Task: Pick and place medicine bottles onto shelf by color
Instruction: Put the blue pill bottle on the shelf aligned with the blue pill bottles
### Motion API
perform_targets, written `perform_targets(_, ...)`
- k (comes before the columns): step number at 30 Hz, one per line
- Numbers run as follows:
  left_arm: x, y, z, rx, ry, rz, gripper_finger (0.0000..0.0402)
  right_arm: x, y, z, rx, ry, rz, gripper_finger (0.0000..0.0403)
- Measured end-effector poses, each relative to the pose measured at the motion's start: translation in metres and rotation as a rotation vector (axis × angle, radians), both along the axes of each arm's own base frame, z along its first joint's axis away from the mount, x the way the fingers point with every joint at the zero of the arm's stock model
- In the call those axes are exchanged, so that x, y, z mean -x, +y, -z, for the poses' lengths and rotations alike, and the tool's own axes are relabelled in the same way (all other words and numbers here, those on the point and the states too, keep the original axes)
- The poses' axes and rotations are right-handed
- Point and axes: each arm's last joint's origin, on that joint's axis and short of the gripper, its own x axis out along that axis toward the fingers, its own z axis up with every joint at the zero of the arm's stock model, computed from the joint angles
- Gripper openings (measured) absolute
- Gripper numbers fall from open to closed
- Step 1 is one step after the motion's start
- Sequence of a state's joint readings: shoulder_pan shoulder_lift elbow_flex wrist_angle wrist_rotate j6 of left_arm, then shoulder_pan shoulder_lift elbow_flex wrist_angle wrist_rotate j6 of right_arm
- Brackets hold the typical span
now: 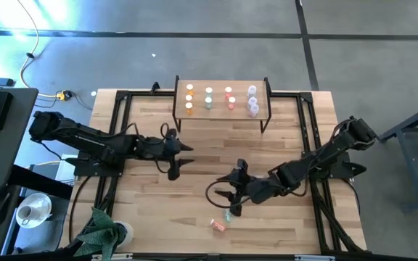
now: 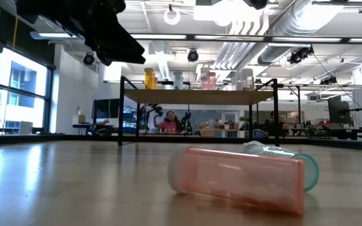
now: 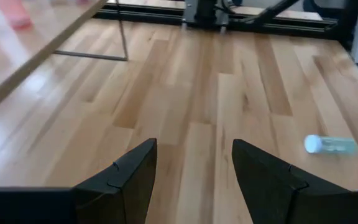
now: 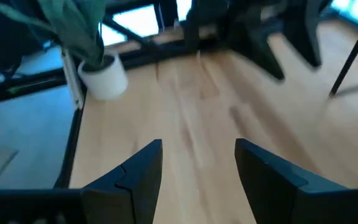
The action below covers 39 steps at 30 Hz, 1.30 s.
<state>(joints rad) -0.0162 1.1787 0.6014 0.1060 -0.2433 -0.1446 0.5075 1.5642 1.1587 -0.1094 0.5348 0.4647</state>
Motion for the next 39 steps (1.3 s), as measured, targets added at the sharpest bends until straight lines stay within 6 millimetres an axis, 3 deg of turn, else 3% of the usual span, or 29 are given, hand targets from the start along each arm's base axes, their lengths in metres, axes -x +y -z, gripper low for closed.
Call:
perform_targets(7,0.000,-0.001,-0.004,0.016,-0.031,0.028,0.0200,0.011,0.000,0.015,-0.118,0.152,0.075,0.0193)
perform_targets(12,0.007,-0.001,-0.015,0.016,-0.080,0.028,0.0200,0.008,0.004,0.011,-0.207,0.148,0.000,0.0193)
perform_targets(19,0.024,-0.001,-0.040,0.016,-0.198,0.029,0.0200,0.002,0.009,-0.033,-0.151,0.086,-0.093,0.0193)
perform_targets(22,0.033,0.000,-0.047,0.015,-0.220,0.030,0.0200,0.001,0.006,-0.052,-0.107,0.088,-0.055,0.0193)
perform_targets(25,0.040,0.000,-0.051,0.001,-0.219,0.035,0.0200,-0.002,-0.001,-0.056,-0.118,0.168,0.034,0.0193)
perform_targets(31,0.047,0.000,-0.050,-0.001,-0.179,0.034,0.0200,-0.008,-0.010,-0.032,-0.257,0.399,0.218,0.0193)
perform_targets(39,0.047,0.000,-0.047,-0.001,-0.151,0.030,0.0200,-0.024,0.003,0.018,-0.471,0.660,0.318,0.0193)
